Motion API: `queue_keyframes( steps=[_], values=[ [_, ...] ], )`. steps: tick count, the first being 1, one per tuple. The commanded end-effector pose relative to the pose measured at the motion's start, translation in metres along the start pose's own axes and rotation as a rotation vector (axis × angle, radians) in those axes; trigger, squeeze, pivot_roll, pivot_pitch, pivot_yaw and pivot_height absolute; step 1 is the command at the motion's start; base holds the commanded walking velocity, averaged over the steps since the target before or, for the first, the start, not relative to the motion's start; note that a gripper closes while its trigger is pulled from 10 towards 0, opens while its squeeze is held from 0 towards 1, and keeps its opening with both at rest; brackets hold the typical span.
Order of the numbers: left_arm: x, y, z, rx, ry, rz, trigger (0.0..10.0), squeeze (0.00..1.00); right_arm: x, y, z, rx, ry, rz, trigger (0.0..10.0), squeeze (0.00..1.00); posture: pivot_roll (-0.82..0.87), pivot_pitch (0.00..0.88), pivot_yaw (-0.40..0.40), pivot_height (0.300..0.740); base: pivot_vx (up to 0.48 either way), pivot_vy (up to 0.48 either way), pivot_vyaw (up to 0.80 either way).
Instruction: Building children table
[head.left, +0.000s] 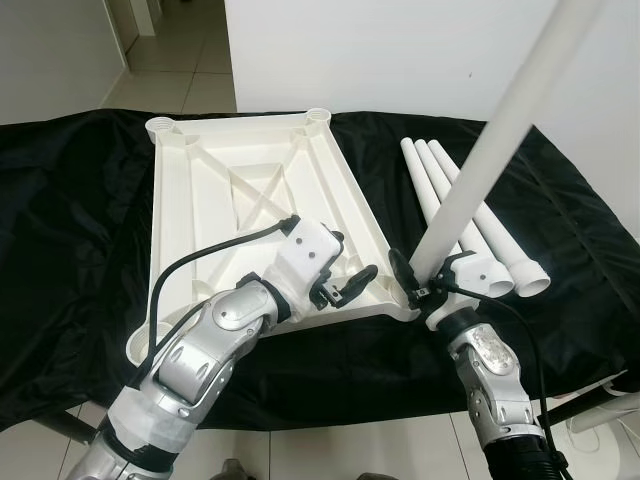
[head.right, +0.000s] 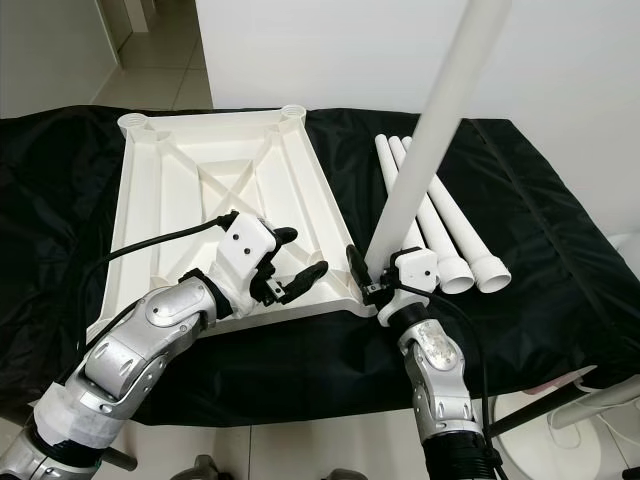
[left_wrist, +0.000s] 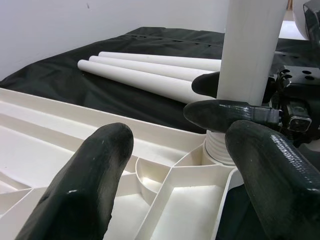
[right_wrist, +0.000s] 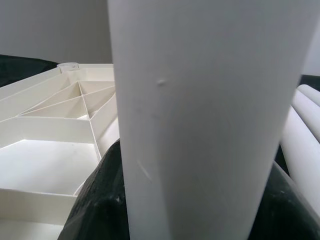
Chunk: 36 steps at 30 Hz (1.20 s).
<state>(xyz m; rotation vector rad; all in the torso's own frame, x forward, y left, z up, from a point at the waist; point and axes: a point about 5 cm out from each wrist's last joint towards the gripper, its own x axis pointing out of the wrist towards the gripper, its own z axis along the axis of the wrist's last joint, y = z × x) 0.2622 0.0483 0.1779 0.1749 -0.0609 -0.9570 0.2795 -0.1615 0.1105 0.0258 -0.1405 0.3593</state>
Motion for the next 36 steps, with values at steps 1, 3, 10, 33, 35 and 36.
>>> queue_keyframes(
  steps=[1,3,10,33,35,36],
  values=[
    [0.0,-0.003,0.005,0.017,-0.008,-0.072,10.0,0.0,-0.013,0.001,-0.033,0.081,0.18,-0.028,10.0,0.0,-0.06,0.005,-0.001,0.74,0.0,0.0,0.0],
    [0.0,-0.003,0.005,0.018,-0.007,-0.07,10.0,0.0,-0.012,0.002,-0.034,0.09,0.188,-0.035,10.0,0.0,-0.06,0.004,-0.002,0.74,0.0,0.0,0.0],
    [0.0,-0.002,0.005,0.019,-0.008,-0.068,10.0,0.0,-0.011,0.001,-0.034,0.083,0.185,-0.038,10.0,0.0,-0.06,0.004,-0.002,0.74,0.0,0.0,0.0],
    [-0.002,-0.004,0.003,0.036,0.014,-0.068,10.0,0.0,0.013,0.024,-0.009,0.125,0.046,-0.491,10.0,0.0,-0.04,0.027,-0.012,0.74,0.0,0.0,0.0],
    [-0.002,-0.004,0.003,0.037,0.015,-0.067,10.0,0.0,0.017,0.027,-0.007,0.123,0.036,-0.479,10.0,0.0,-0.04,0.027,-0.014,0.74,0.0,0.0,0.0],
    [-0.002,-0.004,0.003,0.036,0.016,-0.067,10.0,0.0,0.018,0.029,-0.005,0.118,0.028,-0.462,10.0,0.0,-0.04,0.027,-0.014,0.74,0.0,0.0,0.0]
  ],
)
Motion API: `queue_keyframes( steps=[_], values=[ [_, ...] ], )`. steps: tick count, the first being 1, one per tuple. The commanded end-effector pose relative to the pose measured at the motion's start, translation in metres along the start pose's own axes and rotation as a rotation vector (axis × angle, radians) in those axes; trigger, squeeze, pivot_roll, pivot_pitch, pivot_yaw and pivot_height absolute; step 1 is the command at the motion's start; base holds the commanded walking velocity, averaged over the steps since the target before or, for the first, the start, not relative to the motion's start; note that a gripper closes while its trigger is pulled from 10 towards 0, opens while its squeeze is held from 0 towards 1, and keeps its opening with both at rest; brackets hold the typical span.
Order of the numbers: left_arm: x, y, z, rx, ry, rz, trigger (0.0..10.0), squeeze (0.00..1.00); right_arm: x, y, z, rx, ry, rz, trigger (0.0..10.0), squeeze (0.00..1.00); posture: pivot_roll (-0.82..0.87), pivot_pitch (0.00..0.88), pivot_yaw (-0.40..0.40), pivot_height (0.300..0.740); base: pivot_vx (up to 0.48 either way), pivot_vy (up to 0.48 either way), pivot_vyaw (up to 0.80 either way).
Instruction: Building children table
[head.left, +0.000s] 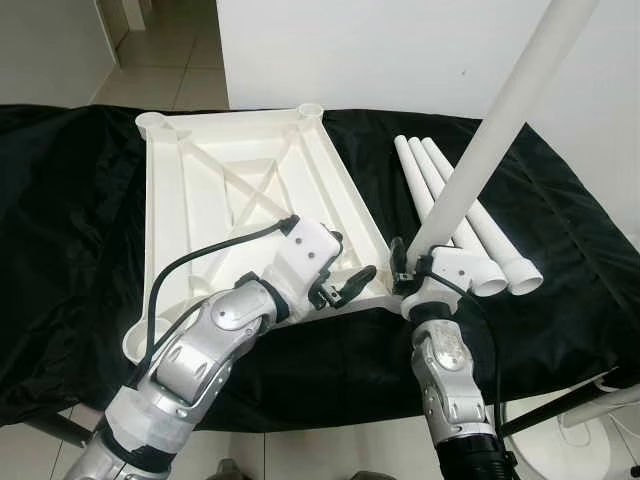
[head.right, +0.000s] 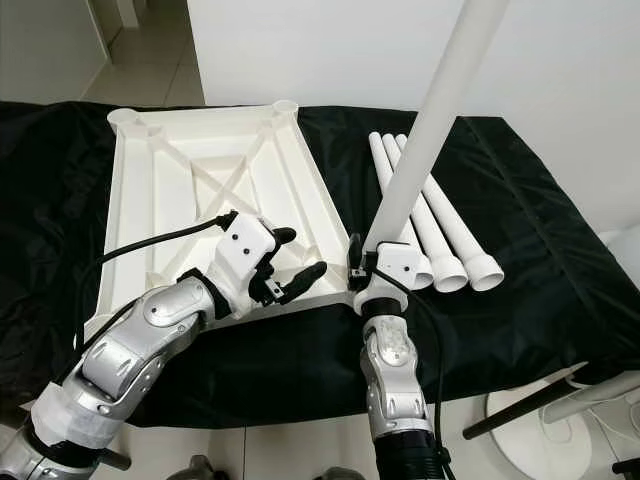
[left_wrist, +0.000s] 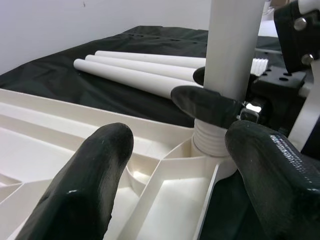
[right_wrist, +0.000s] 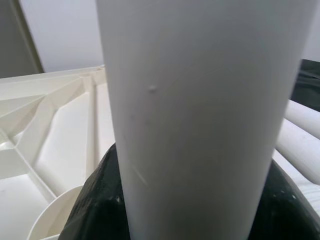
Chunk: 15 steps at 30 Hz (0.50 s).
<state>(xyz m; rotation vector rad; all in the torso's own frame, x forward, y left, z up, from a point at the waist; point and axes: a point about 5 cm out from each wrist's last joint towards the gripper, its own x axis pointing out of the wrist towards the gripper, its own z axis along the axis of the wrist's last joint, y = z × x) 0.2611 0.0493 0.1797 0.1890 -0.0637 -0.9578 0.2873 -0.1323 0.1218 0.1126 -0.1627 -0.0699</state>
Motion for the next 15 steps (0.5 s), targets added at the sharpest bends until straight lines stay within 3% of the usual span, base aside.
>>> queue_keyframes(
  steps=[1,11,12,15],
  values=[
    [-0.0002,-0.0042,0.0014,0.022,0.011,-0.065,10.0,0.0,-0.0024,0.0044,-0.013,0.041,0.077,-0.019,10.0,0.0,-0.04,0.027,-0.014,0.74,0.0,0.0,0.0],
    [0.0013,-0.0039,0.0022,0.024,0.008,-0.065,10.0,0.0,-0.0028,0.0038,-0.0104,0.014,0.063,-0.002,10.0,0.0,-0.05,0.024,-0.017,0.74,0.0,0.0,0.0],
    [0.0013,-0.0043,0.002,0.024,0.008,-0.067,10.0,0.0,-0.0024,0.0034,-0.0093,0.013,0.057,0.0,10.0,1.0,-0.05,0.024,-0.017,0.74,0.0,0.0,0.0],
    [0.0015,-0.0063,0.0012,0.025,0.014,-0.077,10.0,0.0,-0.0005,0.0,-0.0046,0.013,0.032,0.015,10.0,1.0,-0.06,0.026,-0.016,0.74,0.0,0.0,0.0]
  ],
)
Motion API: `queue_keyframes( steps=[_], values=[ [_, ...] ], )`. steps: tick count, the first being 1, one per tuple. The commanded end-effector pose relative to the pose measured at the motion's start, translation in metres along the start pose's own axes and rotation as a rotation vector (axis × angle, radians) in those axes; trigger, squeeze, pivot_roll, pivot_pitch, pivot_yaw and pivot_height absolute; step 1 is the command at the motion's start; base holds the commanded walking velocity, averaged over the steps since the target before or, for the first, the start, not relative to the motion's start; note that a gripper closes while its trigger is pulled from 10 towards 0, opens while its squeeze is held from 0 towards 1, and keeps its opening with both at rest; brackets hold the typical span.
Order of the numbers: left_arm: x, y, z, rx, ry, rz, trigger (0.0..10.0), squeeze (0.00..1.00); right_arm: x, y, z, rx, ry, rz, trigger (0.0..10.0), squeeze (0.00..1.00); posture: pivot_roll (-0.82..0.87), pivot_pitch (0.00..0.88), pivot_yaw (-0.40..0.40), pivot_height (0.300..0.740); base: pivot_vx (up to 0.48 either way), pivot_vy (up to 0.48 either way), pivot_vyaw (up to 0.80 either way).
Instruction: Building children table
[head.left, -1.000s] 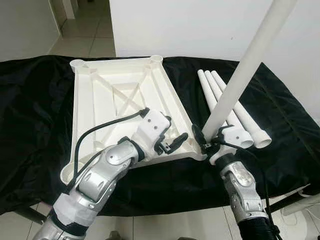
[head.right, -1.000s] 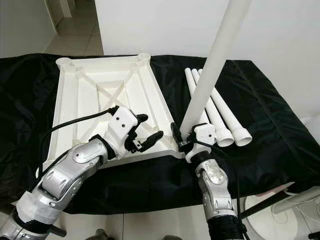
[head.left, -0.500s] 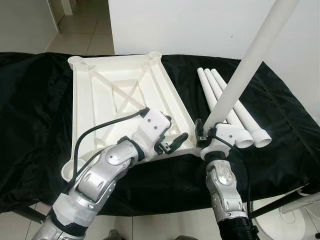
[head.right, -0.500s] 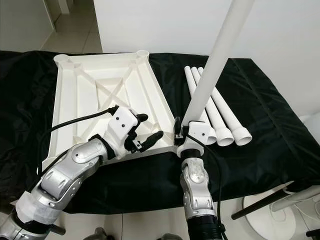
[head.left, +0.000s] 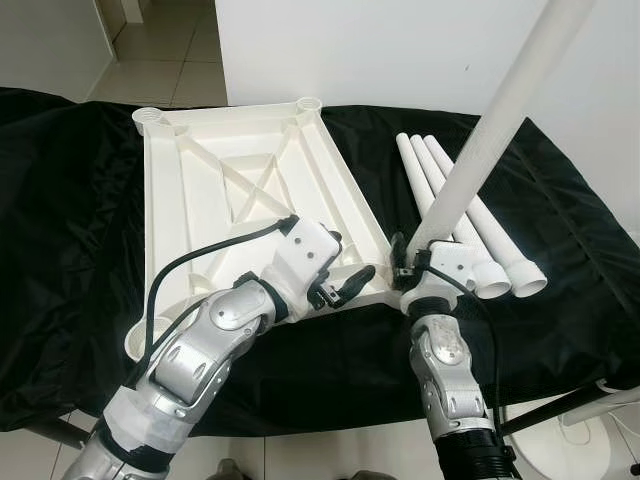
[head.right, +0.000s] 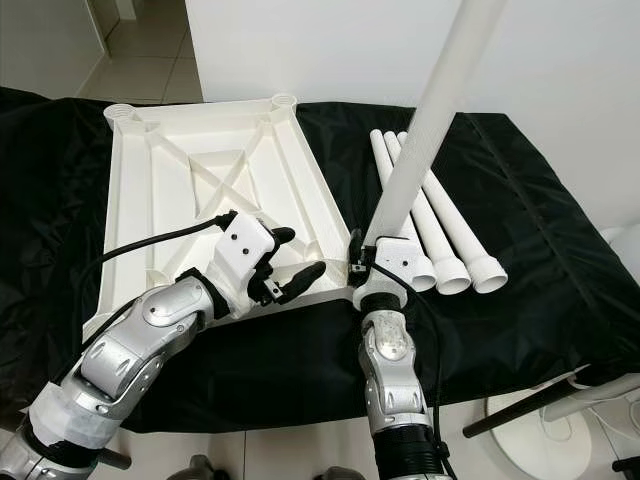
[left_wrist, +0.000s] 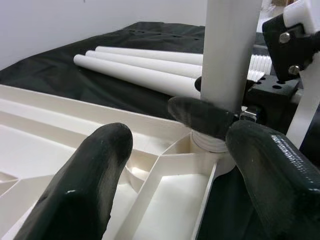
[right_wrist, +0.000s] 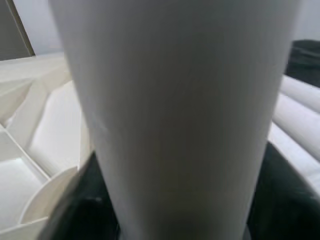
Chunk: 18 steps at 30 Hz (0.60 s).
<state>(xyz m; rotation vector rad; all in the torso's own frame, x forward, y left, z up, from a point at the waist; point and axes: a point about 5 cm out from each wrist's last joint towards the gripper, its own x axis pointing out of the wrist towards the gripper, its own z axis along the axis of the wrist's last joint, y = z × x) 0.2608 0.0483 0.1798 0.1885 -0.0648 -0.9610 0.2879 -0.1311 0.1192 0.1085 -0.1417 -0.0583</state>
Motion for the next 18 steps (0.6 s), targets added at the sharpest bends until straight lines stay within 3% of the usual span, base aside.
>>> queue_keyframes(
  steps=[1,10,11,18],
  values=[
    [0.001,-0.006,0.0,0.024,0.018,-0.079,10.0,0.0,0.0,-0.004,0.001,0.019,-0.003,0.027,10.0,1.0,-0.06,0.027,-0.016,0.74,0.0,0.0,0.0],
    [0.0,-0.008,0.0,0.025,0.024,-0.09,10.0,0.0,0.001,-0.016,0.006,-0.016,-0.023,0.092,10.0,1.0,-0.06,0.023,-0.015,0.74,0.0,0.0,0.0],
    [0.0,-0.008,-0.001,0.026,0.027,-0.094,10.0,0.0,0.002,-0.022,0.008,-0.032,-0.022,0.149,10.0,0.0,-0.06,0.02,-0.013,0.74,0.0,0.0,0.0],
    [0.0,-0.008,-0.002,0.03,0.04,-0.108,10.0,0.0,0.005,-0.035,0.013,-0.098,-0.007,0.365,10.0,0.0,-0.07,0.017,-0.007,0.74,0.0,0.0,0.0]
  ],
)
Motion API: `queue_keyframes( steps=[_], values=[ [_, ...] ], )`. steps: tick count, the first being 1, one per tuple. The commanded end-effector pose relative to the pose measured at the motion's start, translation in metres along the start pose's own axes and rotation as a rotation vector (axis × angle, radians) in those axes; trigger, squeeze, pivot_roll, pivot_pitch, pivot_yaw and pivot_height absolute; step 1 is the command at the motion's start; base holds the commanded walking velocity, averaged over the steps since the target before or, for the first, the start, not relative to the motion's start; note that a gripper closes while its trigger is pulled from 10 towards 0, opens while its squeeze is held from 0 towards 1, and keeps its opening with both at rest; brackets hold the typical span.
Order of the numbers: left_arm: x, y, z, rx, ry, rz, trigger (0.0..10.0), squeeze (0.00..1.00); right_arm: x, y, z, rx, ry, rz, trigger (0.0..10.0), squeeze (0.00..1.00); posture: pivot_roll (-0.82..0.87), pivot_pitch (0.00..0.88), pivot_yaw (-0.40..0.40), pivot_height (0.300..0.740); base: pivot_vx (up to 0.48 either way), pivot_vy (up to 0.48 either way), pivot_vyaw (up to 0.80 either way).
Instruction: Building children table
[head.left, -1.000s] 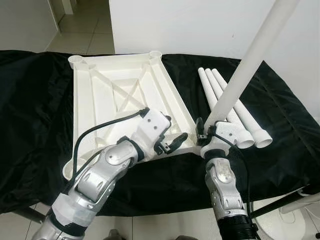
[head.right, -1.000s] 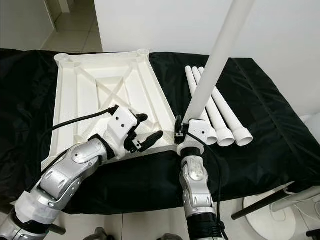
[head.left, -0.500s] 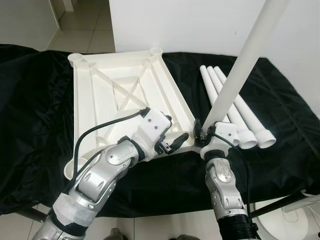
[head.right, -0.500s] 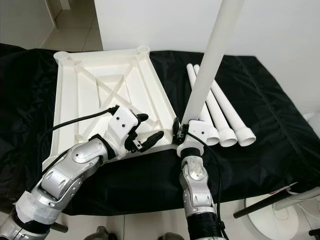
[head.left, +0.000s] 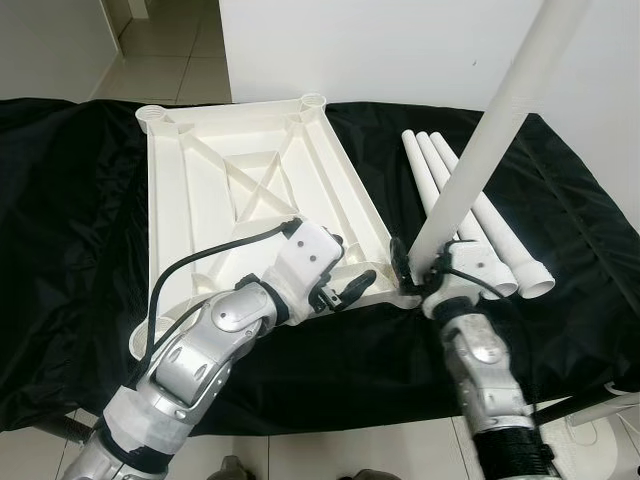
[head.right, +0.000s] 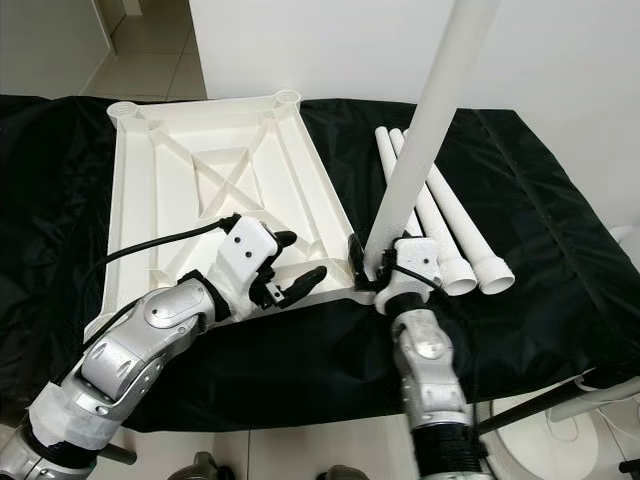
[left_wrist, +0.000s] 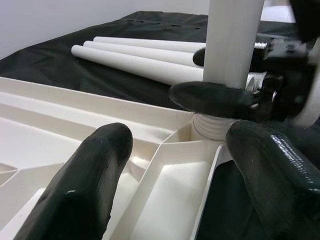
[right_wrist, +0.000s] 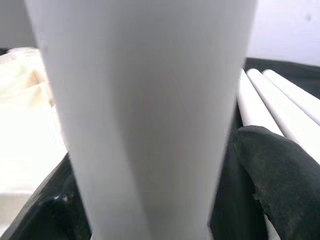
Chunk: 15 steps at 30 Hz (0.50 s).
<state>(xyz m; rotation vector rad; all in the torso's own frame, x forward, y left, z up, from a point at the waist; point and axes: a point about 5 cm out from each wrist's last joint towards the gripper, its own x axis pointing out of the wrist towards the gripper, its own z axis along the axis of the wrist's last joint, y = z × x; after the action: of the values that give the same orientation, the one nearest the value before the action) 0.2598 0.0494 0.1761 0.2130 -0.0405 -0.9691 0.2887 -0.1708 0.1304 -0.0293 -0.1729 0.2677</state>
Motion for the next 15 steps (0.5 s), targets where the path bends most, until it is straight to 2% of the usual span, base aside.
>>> queue_keyframes(
  steps=[1,4,13,14,15],
  values=[
    [0.001,-0.007,0.001,0.022,0.012,-0.098,10.0,0.0,0.001,0.002,-0.002,0.009,0.012,0.061,10.0,0.0,-0.07,0.017,-0.007,0.74,0.0,0.0,0.0],
    [0.003,-0.007,0.002,0.02,0.016,-0.102,10.0,0.0,0.003,-0.004,-0.004,-0.023,0.053,0.225,10.0,0.0,-0.07,0.015,-0.003,0.74,0.0,0.0,0.0],
    [0.005,-0.009,0.003,0.004,0.024,-0.121,10.0,0.0,0.009,-0.012,-0.005,-0.068,0.106,0.376,10.0,0.0,-0.07,0.006,0.0,0.74,0.0,0.0,0.0],
    [0.005,-0.01,0.003,0.006,0.024,-0.125,10.0,0.0,0.011,-0.013,-0.007,-0.08,0.119,0.403,9.6,0.0,-0.07,0.001,-0.001,0.74,0.0,0.0,0.0],
    [0.005,-0.01,0.003,0.008,0.024,-0.128,10.0,0.0,0.012,-0.014,-0.008,-0.087,0.127,0.42,7.0,0.0,-0.07,0.001,-0.001,0.74,0.0,0.0,0.0]
  ],
)
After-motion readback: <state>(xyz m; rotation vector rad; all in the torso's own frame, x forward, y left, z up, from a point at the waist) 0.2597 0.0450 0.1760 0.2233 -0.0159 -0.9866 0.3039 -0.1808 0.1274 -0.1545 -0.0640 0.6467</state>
